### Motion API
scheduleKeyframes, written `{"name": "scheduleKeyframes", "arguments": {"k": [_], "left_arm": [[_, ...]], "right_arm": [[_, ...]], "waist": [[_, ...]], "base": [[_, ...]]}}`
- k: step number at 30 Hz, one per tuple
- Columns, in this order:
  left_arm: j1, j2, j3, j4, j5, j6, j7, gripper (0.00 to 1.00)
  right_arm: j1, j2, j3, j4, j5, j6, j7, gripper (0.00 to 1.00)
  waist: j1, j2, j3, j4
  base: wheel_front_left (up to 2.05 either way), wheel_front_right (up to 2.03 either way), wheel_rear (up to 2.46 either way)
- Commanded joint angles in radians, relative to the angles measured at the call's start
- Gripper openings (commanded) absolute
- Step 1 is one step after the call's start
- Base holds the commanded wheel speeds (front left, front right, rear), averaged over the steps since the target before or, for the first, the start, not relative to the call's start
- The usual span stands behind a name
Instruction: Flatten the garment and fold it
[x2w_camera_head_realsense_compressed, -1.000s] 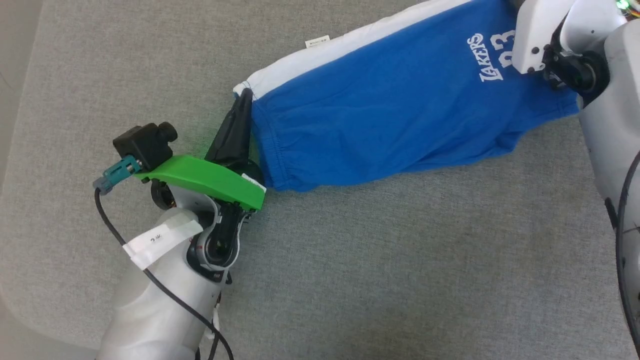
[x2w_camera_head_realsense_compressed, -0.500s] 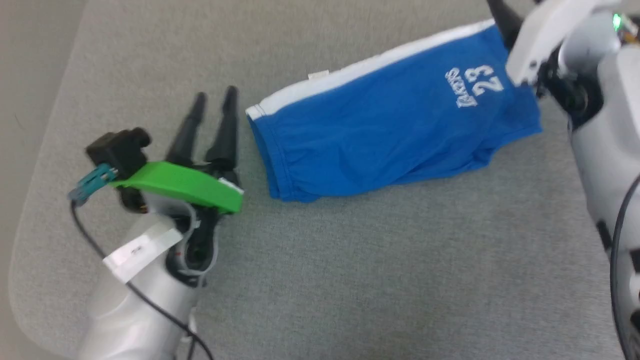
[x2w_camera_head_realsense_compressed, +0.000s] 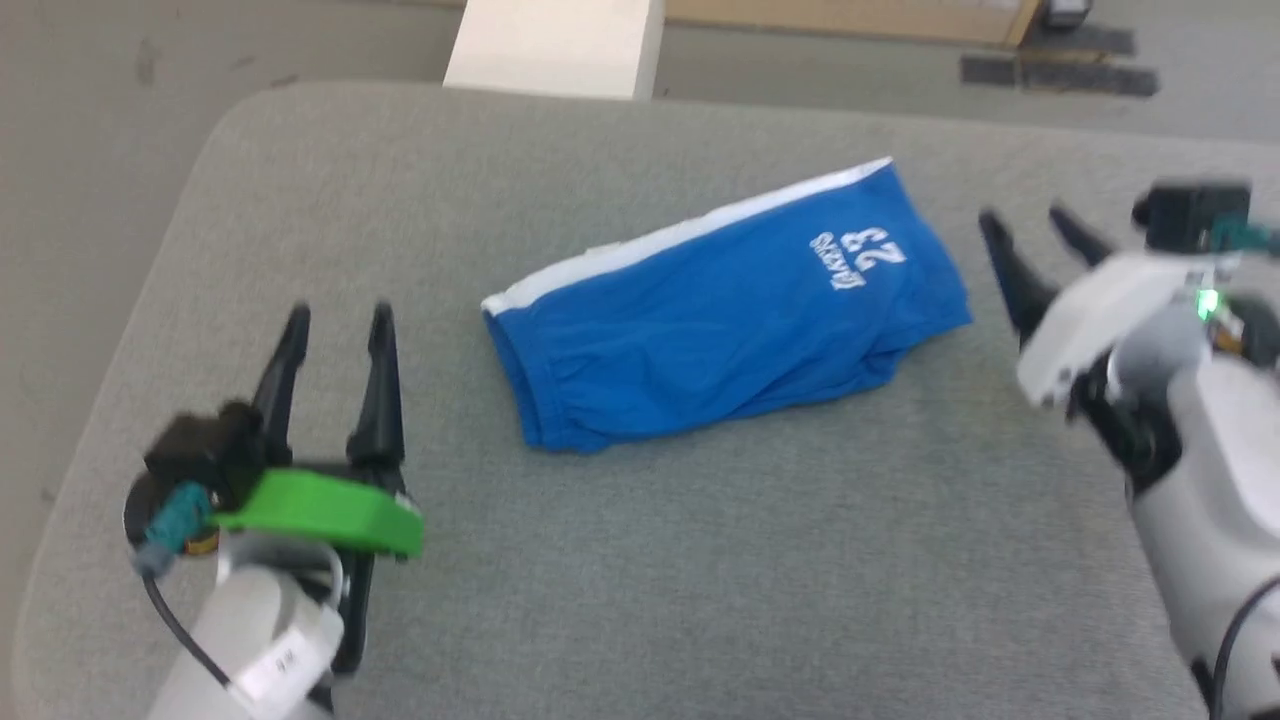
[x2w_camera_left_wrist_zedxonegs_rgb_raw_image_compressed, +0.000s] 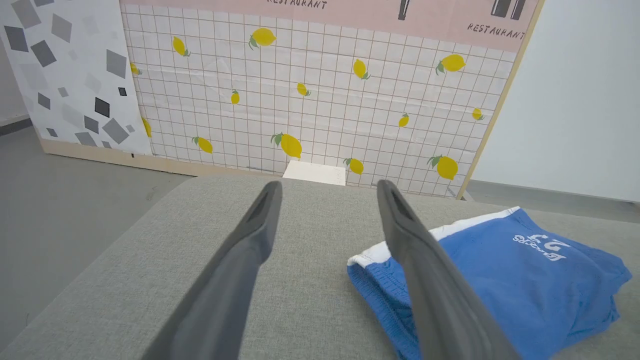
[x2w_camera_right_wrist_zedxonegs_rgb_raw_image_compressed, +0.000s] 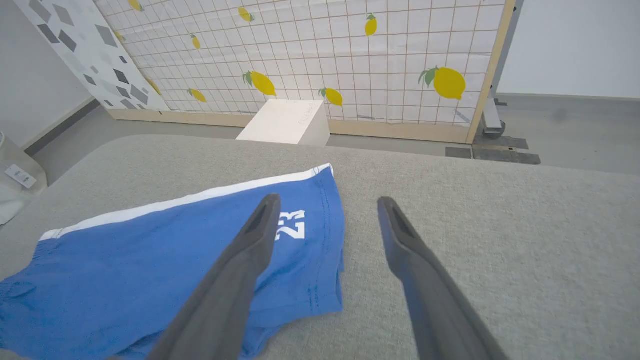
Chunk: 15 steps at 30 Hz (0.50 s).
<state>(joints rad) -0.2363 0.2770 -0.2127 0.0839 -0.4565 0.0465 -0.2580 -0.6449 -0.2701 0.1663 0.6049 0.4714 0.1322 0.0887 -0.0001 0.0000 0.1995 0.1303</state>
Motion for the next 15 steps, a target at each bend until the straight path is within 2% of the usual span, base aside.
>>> {"name": "scheduleKeyframes", "arguments": {"k": [1, 8, 15], "left_arm": [[0.028, -0.010, 0.011, -0.009, 0.022, 0.008, -0.004, 1.00], [0.111, -0.053, 0.037, -0.048, 0.079, 0.009, -0.004, 1.00], [0.119, -0.110, 0.061, -0.082, 0.104, -0.020, -0.004, 1.00]], "right_arm": [[0.037, 0.001, -0.007, -0.015, 0.008, -0.002, 0.009, 1.00], [0.095, -0.013, -0.036, -0.069, -0.010, -0.002, 0.117, 1.00], [0.010, -0.054, -0.032, -0.087, -0.036, -0.002, 0.343, 1.00]], "waist": [[0.0001, 0.0000, -0.042, -0.033], [0.0001, 0.0000, -0.036, -0.027], [0.0001, 0.0000, 0.032, 0.024]], "base": [[0.00, 0.00, 0.00], [0.00, 0.00, 0.00], [0.00, 0.00, 0.00]]}}
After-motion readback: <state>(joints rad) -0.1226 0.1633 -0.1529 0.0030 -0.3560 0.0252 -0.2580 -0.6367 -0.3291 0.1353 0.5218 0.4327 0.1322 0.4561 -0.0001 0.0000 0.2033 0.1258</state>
